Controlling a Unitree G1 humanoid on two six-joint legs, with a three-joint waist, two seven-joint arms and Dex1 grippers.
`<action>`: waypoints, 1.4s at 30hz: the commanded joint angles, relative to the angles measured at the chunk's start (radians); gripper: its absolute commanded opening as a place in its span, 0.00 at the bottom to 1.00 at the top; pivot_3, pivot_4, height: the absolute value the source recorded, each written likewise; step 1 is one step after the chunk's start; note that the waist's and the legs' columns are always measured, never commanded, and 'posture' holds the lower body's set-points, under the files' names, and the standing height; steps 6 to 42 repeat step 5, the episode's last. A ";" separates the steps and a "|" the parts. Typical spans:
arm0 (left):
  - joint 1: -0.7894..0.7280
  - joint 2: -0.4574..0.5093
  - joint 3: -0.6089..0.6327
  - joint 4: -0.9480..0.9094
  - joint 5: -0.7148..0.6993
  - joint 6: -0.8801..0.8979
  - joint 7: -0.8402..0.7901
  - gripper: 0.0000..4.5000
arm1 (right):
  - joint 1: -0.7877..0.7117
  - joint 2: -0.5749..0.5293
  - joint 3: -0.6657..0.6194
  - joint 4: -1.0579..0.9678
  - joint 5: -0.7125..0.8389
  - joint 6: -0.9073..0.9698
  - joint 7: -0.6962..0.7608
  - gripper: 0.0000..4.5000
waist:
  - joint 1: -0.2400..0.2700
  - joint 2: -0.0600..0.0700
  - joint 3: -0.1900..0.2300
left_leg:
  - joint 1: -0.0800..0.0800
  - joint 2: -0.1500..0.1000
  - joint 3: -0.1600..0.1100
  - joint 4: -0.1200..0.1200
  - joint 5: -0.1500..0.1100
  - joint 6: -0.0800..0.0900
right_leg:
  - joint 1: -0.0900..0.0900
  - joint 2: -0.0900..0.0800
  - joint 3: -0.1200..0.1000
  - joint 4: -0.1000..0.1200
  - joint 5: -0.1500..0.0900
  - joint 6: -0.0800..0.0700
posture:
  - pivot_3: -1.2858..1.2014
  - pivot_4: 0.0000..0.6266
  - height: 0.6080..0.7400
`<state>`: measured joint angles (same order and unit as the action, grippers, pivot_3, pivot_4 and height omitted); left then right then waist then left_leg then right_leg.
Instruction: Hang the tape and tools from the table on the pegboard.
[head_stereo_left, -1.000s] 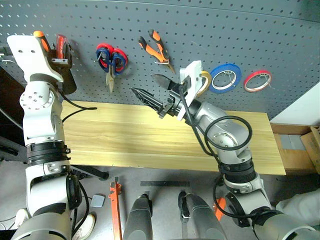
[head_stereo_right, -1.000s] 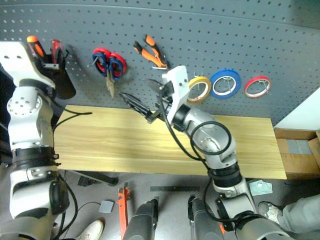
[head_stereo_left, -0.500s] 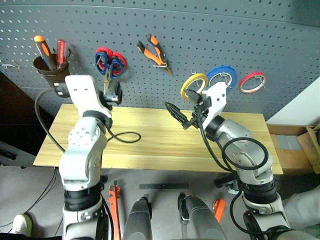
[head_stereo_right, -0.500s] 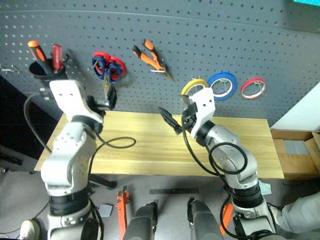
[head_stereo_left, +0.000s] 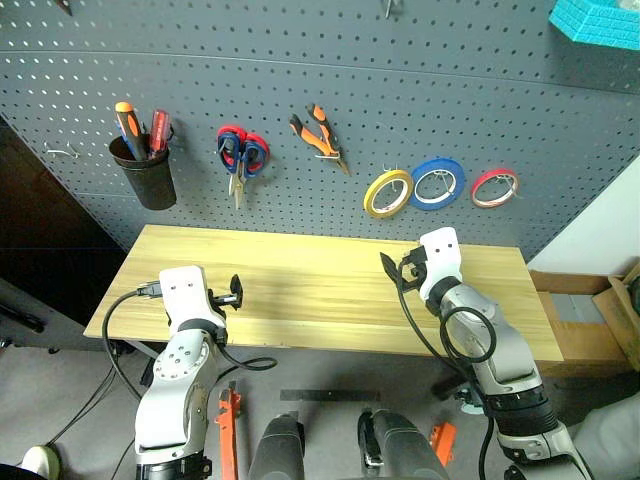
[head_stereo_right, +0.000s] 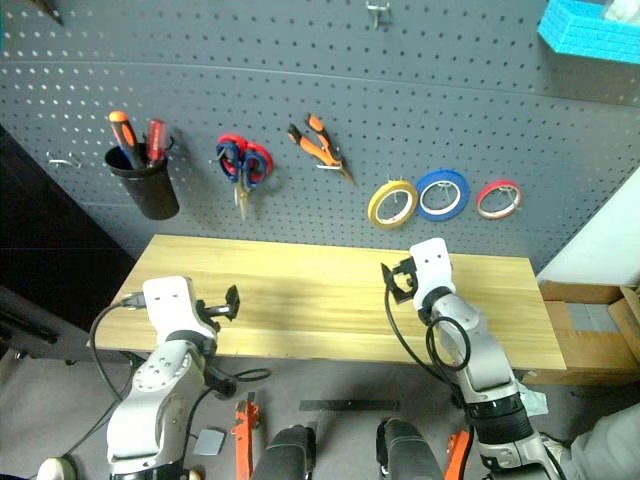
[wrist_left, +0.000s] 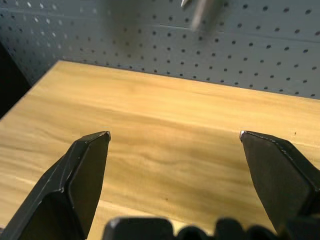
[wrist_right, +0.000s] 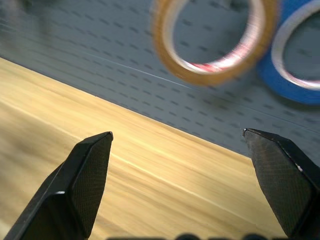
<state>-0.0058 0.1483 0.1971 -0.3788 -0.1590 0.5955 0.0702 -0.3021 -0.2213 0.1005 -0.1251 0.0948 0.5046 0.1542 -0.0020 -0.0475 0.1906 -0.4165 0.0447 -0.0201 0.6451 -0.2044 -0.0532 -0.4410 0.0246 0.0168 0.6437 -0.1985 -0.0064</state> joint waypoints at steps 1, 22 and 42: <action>-0.030 -0.015 -0.022 0.031 -0.001 -0.061 -0.027 0.99 | -0.001 0.015 -0.044 0.030 -0.030 -0.035 -0.054 1.00 | 0.000 0.000 -0.011 | 0.000 0.000 0.001 0.000 0.000 0.000 | 0.000 0.000 0.000 0.000 0.000 0.000 | 0.54 0.13 1.00; -0.068 -0.011 -0.041 0.080 0.009 -0.089 -0.052 0.99 | -0.006 0.027 -0.058 0.050 -0.042 -0.046 -0.065 1.00 | 0.000 0.001 -0.023 | 0.001 0.000 0.001 -0.001 0.000 0.001 | 0.000 0.000 0.000 0.001 0.000 0.000 | 0.53 0.12 1.00; -0.068 -0.011 -0.041 0.080 0.009 -0.089 -0.052 0.99 | -0.006 0.027 -0.058 0.050 -0.042 -0.046 -0.065 1.00 | 0.000 0.001 -0.023 | 0.001 0.000 0.001 -0.001 0.000 0.001 | 0.000 0.000 0.000 0.001 0.000 0.000 | 0.53 0.12 1.00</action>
